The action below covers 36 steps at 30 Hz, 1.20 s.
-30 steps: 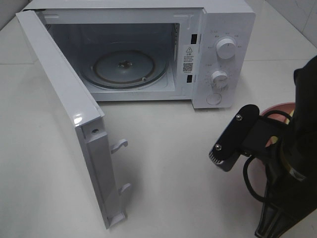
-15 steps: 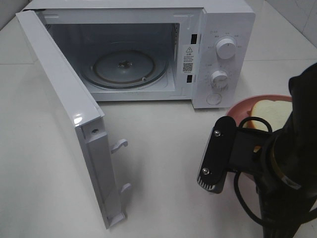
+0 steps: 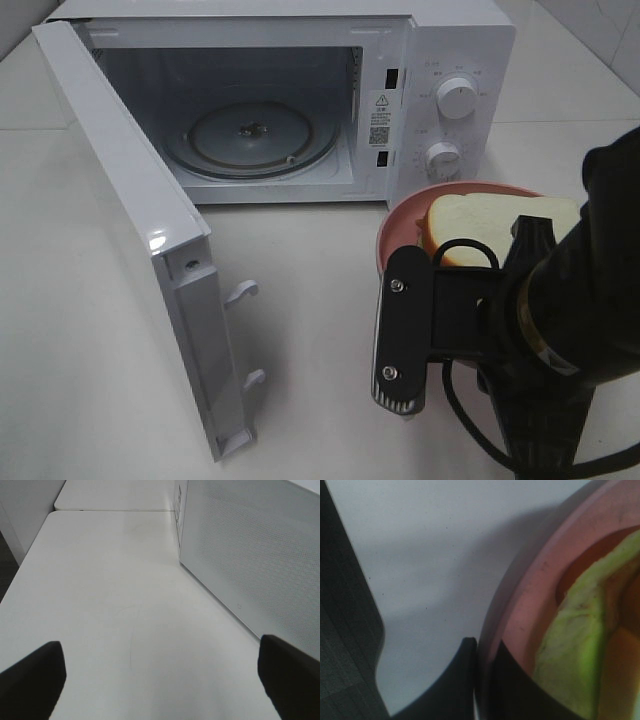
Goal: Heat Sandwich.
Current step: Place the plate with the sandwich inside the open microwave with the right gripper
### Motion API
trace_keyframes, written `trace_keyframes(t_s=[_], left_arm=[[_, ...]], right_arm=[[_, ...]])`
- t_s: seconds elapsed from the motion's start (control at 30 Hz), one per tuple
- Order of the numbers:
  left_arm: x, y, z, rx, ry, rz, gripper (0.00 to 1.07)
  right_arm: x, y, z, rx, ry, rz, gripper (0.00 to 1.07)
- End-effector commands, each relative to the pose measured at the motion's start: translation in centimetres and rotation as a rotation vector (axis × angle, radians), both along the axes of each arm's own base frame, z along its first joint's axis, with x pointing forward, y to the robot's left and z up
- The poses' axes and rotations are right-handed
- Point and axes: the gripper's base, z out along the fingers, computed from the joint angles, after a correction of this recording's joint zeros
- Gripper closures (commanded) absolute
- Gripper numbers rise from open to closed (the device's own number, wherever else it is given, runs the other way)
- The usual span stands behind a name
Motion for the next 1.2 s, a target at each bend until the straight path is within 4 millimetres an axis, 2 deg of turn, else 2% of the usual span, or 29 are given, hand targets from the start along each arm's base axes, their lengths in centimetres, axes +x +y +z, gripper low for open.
trace_keyframes(t_s=[0.03, 0.17, 0.6, 0.9, 1.2], left_arm=[[-0.4, 0.0, 0.0, -0.003, -0.026, -0.002, 0.09], [-0.4, 0.0, 0.0, -0.003, -0.026, -0.002, 0.09], [-0.4, 0.0, 0.0, -0.003, -0.026, -0.002, 0.09], [-0.4, 0.0, 0.0, -0.003, -0.026, -0.002, 0.09], [-0.4, 0.0, 0.0, -0.003, -0.026, -0.002, 0.09]], right_arm=[[0.2, 0.2, 0.1, -0.009, -0.027, 0.097, 1.06], [0.2, 0.5, 0.1, 0.004, -0.030, 0.157, 1.06], [0.5, 0.6, 0.2, -0.004, -0.055, 0.196, 1.07], [0.7, 1.4, 0.4, 0.000, -0.084, 0.372, 1.07], [2.3, 0.6, 0.4, -0.006, -0.083, 0.451, 1.07]])
